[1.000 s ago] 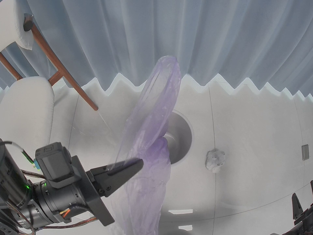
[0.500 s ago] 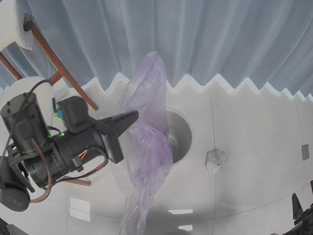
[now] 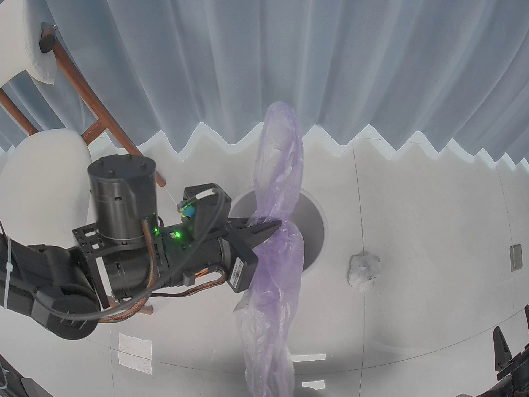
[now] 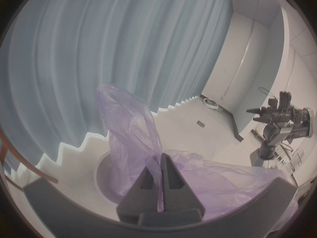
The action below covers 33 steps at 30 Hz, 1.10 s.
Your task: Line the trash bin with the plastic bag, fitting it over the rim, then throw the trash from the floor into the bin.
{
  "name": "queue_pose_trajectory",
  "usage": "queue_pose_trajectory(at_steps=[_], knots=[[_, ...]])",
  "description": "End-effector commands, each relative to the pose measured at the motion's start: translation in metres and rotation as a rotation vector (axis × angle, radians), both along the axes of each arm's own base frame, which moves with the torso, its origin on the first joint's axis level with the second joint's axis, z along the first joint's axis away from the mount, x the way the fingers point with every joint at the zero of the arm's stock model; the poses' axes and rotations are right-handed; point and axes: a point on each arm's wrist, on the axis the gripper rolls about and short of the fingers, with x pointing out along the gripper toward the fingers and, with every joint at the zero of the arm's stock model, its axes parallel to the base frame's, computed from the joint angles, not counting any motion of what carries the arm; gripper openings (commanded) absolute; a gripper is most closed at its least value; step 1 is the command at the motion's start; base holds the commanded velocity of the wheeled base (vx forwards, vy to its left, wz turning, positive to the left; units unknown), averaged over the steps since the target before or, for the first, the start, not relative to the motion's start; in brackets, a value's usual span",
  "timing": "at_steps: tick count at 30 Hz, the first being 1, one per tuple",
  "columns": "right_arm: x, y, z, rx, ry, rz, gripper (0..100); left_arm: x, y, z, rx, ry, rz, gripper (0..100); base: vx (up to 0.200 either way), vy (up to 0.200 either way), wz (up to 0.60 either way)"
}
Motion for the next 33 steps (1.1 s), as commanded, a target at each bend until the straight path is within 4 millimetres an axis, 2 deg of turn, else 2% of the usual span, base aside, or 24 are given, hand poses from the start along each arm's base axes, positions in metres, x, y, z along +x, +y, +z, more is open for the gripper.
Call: queue_pose_trajectory(at_steps=[1,2,3,5,7,8,10,14,16,19,21,22,24,26,30,33], knots=[[0.000,0.000,-0.005,-0.001,0.001,0.002,100,0.033,0.015,0.017,0.055,-0.042,0.084,0,0.000,0.000,0.00],[0.000,0.000,-0.005,-0.001,0.001,0.002,100,0.033,0.015,0.017,0.055,-0.042,0.084,0,0.000,0.000,0.00],[0.000,0.000,-0.005,-0.001,0.001,0.002,100,0.050,0.029,0.032,0.079,-0.077,0.156,0,0.000,0.000,0.00],[0.000,0.000,-0.005,-0.001,0.001,0.002,100,0.062,0.042,0.045,0.096,-0.127,0.266,0,0.000,0.000,0.00],[0.000,0.000,-0.005,-0.001,0.001,0.002,100,0.067,0.049,0.051,0.092,-0.146,0.332,0,0.000,0.000,0.00],[0.000,0.000,-0.005,-0.001,-0.001,0.002,100,0.082,0.067,0.064,0.092,-0.188,0.464,0,0.000,0.000,0.00],[0.000,0.000,-0.005,0.001,-0.001,0.002,100,0.092,0.075,0.065,0.100,-0.211,0.508,0,0.000,0.000,0.00],[0.000,0.000,-0.005,-0.001,-0.001,0.002,100,0.093,0.074,0.070,0.088,-0.278,0.510,0,0.000,0.000,0.00],[0.000,0.000,-0.005,-0.001,-0.001,0.002,100,0.092,0.067,0.070,0.086,-0.310,0.491,0,0.000,0.000,0.00],[0.000,0.000,-0.005,-0.001,-0.001,0.002,100,0.083,0.042,0.057,0.101,-0.298,0.413,0,0.000,0.000,0.00],[0.000,0.000,-0.005,-0.002,-0.001,0.002,100,0.070,0.021,0.040,0.131,-0.261,0.356,0,0.000,0.000,0.00],[0.000,0.000,-0.005,-0.002,-0.001,0.002,100,0.069,0.018,0.038,0.135,-0.256,0.349,0,0.000,0.000,0.00],[0.000,0.000,-0.005,-0.002,-0.001,0.002,100,0.059,-0.012,0.016,0.172,-0.210,0.289,0,0.000,0.000,0.00],[0.000,0.000,-0.005,-0.002,0.001,0.002,100,0.055,-0.026,0.003,0.188,-0.197,0.248,0,0.000,0.000,0.00],[0.000,0.000,-0.005,-0.002,0.001,0.002,100,0.052,-0.041,-0.010,0.201,-0.209,0.179,0,0.000,0.000,0.00],[0.000,0.000,-0.005,-0.002,0.001,0.002,100,0.047,-0.043,-0.021,0.269,-0.238,0.114,0,0.000,0.000,0.00]])
